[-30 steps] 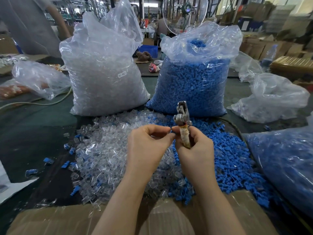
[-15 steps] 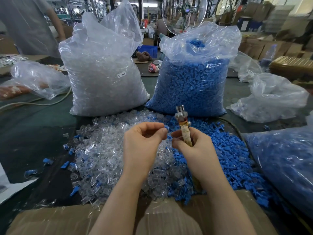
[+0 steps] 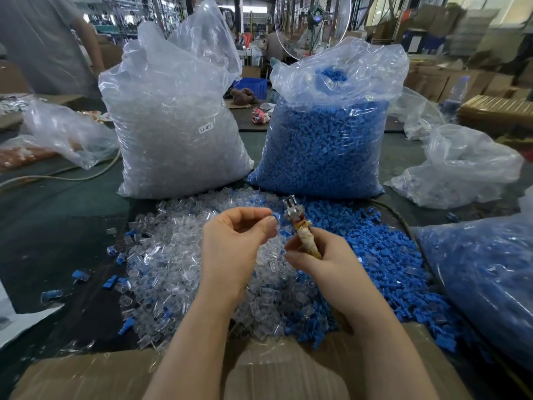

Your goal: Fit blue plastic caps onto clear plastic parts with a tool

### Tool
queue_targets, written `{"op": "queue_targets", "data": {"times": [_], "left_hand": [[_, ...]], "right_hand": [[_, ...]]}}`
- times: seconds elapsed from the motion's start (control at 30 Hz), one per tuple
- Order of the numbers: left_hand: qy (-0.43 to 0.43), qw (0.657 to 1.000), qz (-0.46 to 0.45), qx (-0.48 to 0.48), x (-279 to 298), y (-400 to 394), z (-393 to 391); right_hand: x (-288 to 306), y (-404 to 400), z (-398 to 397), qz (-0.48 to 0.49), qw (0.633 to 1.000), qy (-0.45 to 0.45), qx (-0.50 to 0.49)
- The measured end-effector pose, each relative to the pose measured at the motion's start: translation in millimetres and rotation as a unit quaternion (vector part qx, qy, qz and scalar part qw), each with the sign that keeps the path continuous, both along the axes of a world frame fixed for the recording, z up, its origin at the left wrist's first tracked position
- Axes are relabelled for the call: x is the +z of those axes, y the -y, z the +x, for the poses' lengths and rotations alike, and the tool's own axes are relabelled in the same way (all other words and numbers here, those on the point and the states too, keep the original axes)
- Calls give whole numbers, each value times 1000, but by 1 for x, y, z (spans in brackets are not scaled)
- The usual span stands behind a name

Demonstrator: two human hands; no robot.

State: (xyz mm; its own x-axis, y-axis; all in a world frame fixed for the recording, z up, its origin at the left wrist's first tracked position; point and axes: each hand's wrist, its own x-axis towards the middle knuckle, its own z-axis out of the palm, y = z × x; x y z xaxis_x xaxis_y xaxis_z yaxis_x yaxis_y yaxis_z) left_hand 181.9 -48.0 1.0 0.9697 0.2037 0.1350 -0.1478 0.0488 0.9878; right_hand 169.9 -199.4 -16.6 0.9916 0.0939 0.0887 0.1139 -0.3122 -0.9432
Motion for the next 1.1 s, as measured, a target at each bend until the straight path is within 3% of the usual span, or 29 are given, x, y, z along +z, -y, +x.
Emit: {"op": "queue_targets", "data": {"times": [0.27,0.63,0.8,0.93,1.1], "left_hand": [[0,994,109,0,-2,10,-2],[33,987,155,13,-5,14,-3],[30,993,113,13,-6,11,-2],[6,1000,13,0,-4,2,0],[2,999,-39,-10,-3,-3,3]], "right_hand": [[-5,-12,3,26,987,104,-123],[-4,-17,4,54,984,75,-154],[1,-15,2,84,988,41,-122],[3,-1,1,14,999,-6,-29],[2,1,-2,-32,997,-32,56]]}}
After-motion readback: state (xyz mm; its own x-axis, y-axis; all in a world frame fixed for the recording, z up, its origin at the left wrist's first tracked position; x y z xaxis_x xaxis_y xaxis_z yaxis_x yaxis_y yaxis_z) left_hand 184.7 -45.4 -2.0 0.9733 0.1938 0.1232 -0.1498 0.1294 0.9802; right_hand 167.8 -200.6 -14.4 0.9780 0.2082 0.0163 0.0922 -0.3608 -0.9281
